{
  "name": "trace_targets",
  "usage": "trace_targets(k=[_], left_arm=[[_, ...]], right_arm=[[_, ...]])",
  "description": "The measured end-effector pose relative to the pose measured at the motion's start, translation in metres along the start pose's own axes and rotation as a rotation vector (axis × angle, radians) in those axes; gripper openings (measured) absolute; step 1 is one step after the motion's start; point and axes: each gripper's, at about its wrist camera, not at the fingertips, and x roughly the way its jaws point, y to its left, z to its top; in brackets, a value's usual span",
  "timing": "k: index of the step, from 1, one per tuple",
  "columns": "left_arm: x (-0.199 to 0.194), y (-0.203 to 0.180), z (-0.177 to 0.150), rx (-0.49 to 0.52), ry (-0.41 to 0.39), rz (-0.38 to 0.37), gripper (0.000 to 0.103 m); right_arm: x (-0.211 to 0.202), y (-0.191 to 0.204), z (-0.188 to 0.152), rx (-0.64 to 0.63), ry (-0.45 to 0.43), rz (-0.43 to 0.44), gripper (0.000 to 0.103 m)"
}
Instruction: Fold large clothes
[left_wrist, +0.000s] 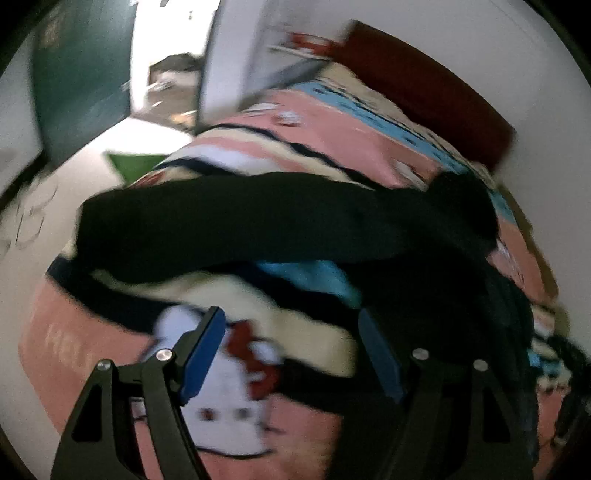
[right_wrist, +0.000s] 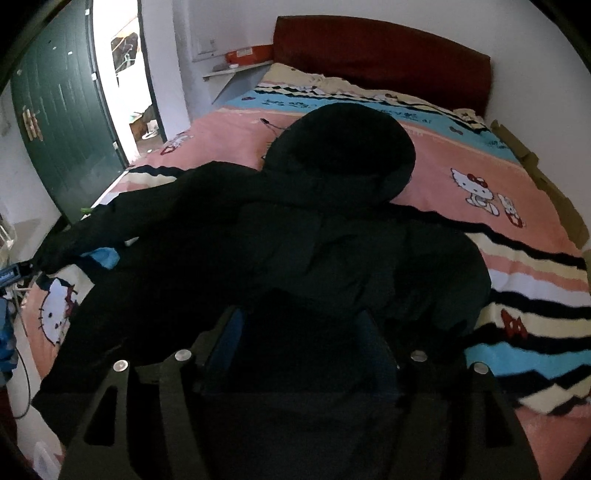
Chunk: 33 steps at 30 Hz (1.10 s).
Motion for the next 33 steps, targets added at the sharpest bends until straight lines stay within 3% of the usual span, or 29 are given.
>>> trace_targets(k=[11,15,22,24,26,28,33], left_arm=[[0.031,0.146,0.006,-0.413,-0.003,-0.018,0.073],[0.05,0.169,0.009,-0.521,-0.002,-0.07,0.073],[0.067,0.198,0.025,-0.739,-0.07,-0.14,0.072],[0.07,0.199,0.028,-0.758,-0.079,-0.14,0.07],[0.071,0.194,0.032,-0.736,-0.089,-0.124,0.059],[0.074,0.194,0.031,-0.737,-0.078,-0.136,0.023],[0.065,0.188,0.034,-0.731,-0.104,-0.149,0.017]], right_arm=[[-0.012,-0.005,-0.016,0.076,0.018,-0.059,0.07],[-0.017,-0.018,-0.023,0.108,0.022,-0.079,0.071],[-0.022,-0.045,-0.034,0.168,0.028,-0.115,0.071],[-0.025,-0.053,-0.037,0.192,0.021,-0.116,0.071],[-0.027,-0.058,-0.04,0.204,0.018,-0.115,0.071],[-0.029,-0.063,-0.043,0.205,0.018,-0.124,0.071],[-0.035,-0.078,-0.05,0.238,0.001,-0.127,0.071]])
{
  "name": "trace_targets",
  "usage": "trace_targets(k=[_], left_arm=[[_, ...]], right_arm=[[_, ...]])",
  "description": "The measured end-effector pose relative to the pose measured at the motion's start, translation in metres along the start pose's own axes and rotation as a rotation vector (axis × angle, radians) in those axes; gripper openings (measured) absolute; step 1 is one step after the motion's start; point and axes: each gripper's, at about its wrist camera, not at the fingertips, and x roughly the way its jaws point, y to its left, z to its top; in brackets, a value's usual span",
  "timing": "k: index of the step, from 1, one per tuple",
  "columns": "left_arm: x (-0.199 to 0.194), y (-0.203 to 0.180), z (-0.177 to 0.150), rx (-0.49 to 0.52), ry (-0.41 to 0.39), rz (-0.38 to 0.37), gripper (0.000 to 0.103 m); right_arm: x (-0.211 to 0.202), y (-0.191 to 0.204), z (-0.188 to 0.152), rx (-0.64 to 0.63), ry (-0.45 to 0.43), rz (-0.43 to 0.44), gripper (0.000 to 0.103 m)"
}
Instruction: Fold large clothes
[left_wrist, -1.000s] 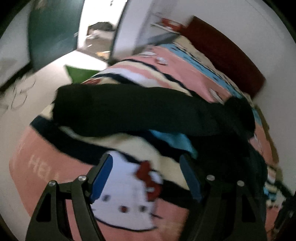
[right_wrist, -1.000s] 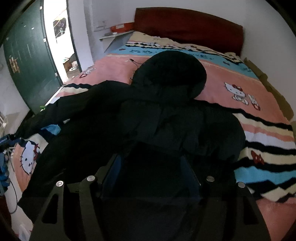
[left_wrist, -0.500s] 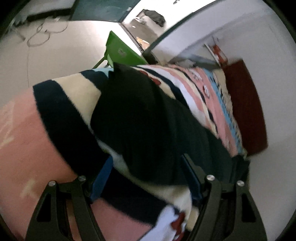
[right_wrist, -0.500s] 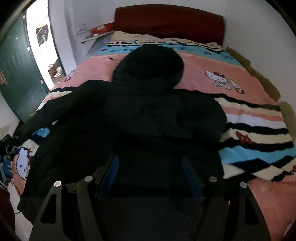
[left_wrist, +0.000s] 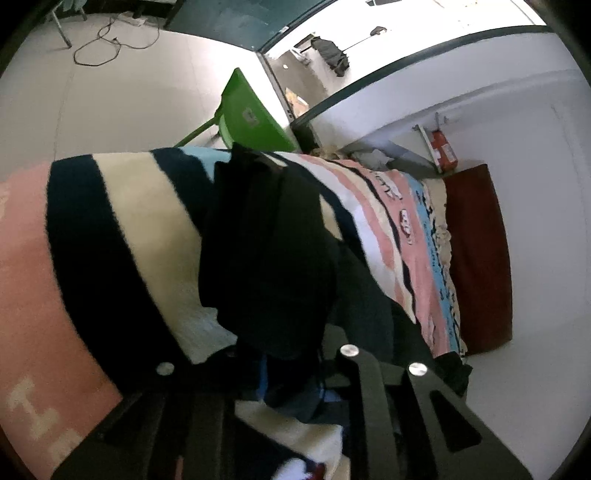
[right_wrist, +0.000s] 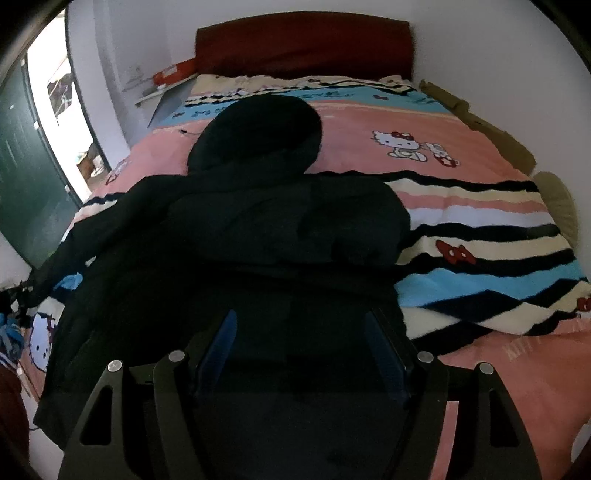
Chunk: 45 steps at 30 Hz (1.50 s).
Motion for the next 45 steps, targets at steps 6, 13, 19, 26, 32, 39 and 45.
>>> trace_targets(k=[6,13,19,26,32,39,45], left_arm=[[-0.02,-0.043,-0.007,0.101,-0.037,-0.03,0.015],[-0.045,-0.109,-0.036,0.238,-0.053,-0.073,0.013],[-0.056,-0.175,-0.075,0.361,-0.044,-0.127,0.013],[-0.059,-0.264,-0.144,0.503,-0.003,-0.207,0.013],[-0.048,-0.335,-0.212,0.628,0.052,-0.259,0.013],[-0.016,-0.413,-0.315,0.793,0.158,-0.315,0.013],[0.027,-0.45,-0.418,0.923,0.273,-0.312,0.012]], right_arm=[[-0.007,-0.011,-0.001,0.02,-0.024,0.013,0.071],[-0.018,-0.024,-0.008,0.031,-0.051,0.057,0.071],[-0.026,-0.048,-0.013,0.074,-0.08,0.079,0.071],[-0.031,-0.078,-0.021,0.091,-0.107,0.061,0.071],[-0.026,-0.105,-0.031,0.099,-0.113,0.013,0.071],[-0.023,-0.135,-0.039,0.127,-0.118,-0.034,0.071],[-0.017,-0.158,-0.047,0.167,-0.113,-0.045,0.071]])
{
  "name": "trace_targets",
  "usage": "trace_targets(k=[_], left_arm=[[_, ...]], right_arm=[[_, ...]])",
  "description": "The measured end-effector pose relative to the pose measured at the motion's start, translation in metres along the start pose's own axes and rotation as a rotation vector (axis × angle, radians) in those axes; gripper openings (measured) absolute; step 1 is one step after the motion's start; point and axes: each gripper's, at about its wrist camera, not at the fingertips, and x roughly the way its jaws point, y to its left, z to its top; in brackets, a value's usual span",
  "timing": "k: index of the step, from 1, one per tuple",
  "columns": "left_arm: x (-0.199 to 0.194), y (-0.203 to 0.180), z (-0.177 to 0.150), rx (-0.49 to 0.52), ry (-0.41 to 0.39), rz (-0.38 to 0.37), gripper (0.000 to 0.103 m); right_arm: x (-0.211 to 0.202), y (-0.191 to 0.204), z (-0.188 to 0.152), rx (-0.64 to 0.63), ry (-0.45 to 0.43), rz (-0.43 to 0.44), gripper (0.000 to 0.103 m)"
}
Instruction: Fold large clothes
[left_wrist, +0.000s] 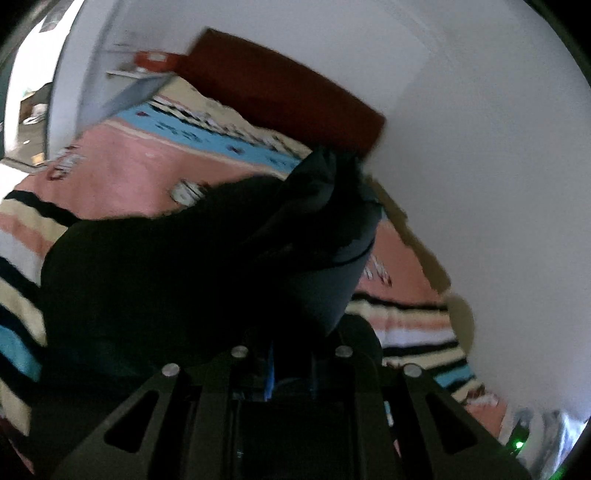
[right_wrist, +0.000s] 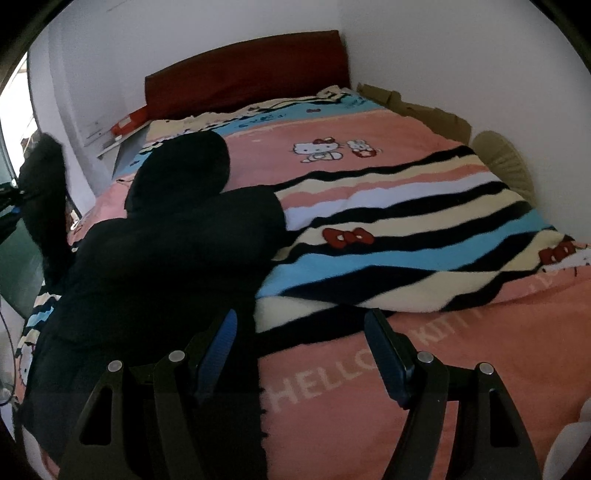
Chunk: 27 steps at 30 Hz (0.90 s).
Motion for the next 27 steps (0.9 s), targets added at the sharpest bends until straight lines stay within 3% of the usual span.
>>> trace_targets(k=[6,12,17,19,21,27], left_arm=[[0.083,-0.039,-0.043,0.058,0.143,0.016,0.012],[0.138,-0.043,-0.09,0.103,0.238,0.076,0.013],[0.141,-0.033,-0.097,0.113,0.248,0.037,0.026],[0.133,-0.035,-0.096,0.122,0.246,0.013,0.045],[0.12,-0.043,-0.094,0.135,0.226,-0.003,0.053],[0.077,-0.067,-0.083,0.151,0.193,-0.06,0.054]], right_arm=[[0.007,-0.018,-0.005,0.029,0.01,-0.013,0.071],[0.021,-0.025,-0.01,0.042,0.033,-0.023,0.071],[0.027,-0.024,-0.014,0.037,0.051,-0.016,0.071],[0.027,-0.021,-0.016,0.033,0.053,-0.009,0.071],[0.025,-0.016,-0.017,0.026,0.054,-0.005,0.071],[0.001,0.003,-0.018,-0.007,0.028,0.013,0.071]])
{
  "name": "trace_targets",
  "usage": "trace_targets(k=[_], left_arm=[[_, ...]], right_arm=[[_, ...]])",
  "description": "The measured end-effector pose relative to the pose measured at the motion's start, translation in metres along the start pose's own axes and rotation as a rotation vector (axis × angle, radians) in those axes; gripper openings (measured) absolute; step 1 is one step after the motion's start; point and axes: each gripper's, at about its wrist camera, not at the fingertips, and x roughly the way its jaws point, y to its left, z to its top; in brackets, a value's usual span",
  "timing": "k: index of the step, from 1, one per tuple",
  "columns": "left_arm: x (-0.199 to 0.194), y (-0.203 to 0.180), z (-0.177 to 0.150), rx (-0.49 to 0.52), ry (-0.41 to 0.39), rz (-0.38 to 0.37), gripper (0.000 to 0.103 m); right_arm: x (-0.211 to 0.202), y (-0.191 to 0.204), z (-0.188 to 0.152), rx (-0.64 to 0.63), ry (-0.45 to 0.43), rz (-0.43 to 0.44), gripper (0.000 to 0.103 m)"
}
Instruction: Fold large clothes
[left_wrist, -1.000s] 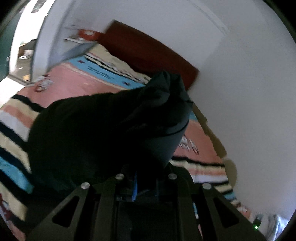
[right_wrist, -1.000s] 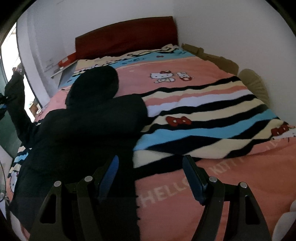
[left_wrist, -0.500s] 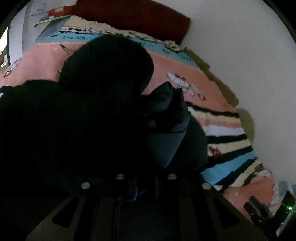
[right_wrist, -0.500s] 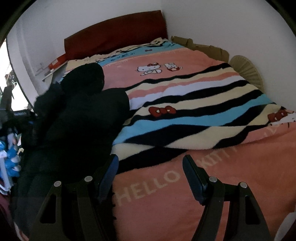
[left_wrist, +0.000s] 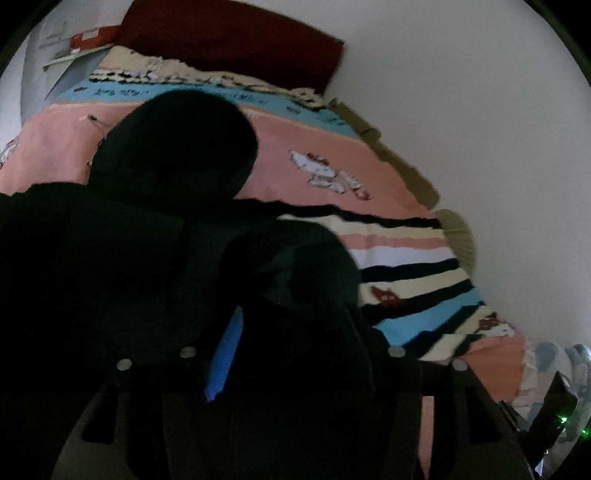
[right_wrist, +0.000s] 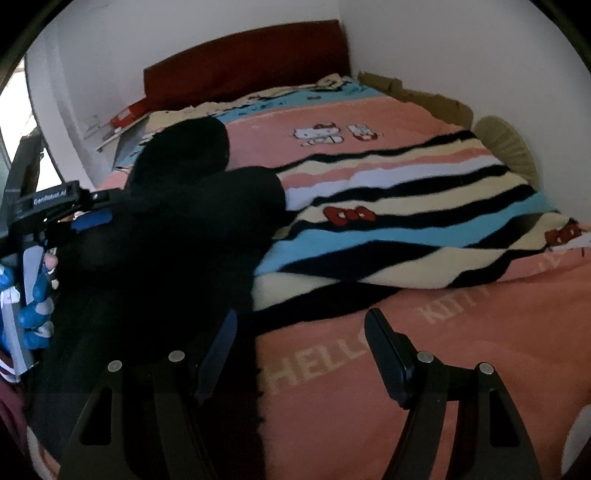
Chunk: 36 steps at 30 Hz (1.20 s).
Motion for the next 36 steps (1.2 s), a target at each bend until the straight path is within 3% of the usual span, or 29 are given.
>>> trace_targets(k=[3,7,12,19,27,36], left_arm=[[-0.033,0.0,-0.001,0.004,-0.041,-0.017,0.054],[-0.081,0.024,-0.002,-0.038,-0.107,0.016,0.054],[-0.135,0.085,-0.007,-0.096,-0.145,0.11,0.054],[-0.175,0.174,-0.022,-0.167,-0.195,0.227,0.054],[-0.153,0.243,-0.007,-0.196,-0.168,0.33,0.054],[-0.071,0.252,0.029,-0.129,-0.15,0.351,0.054]], right_arm=[[-0.021,0.01,0.002,-0.025,-0.027,0.001,0.071],[-0.052,0.025,0.009,-0.059,-0.068,-0.001,0.073],[-0.077,0.047,0.013,-0.103,-0.094,0.002,0.075],[-0.09,0.085,0.027,-0.177,-0.112,-0.033,0.08],[-0.041,0.159,0.067,-0.304,-0.098,0.012,0.081],[0.076,0.243,0.114,-0.433,-0.06,0.084,0.081]])
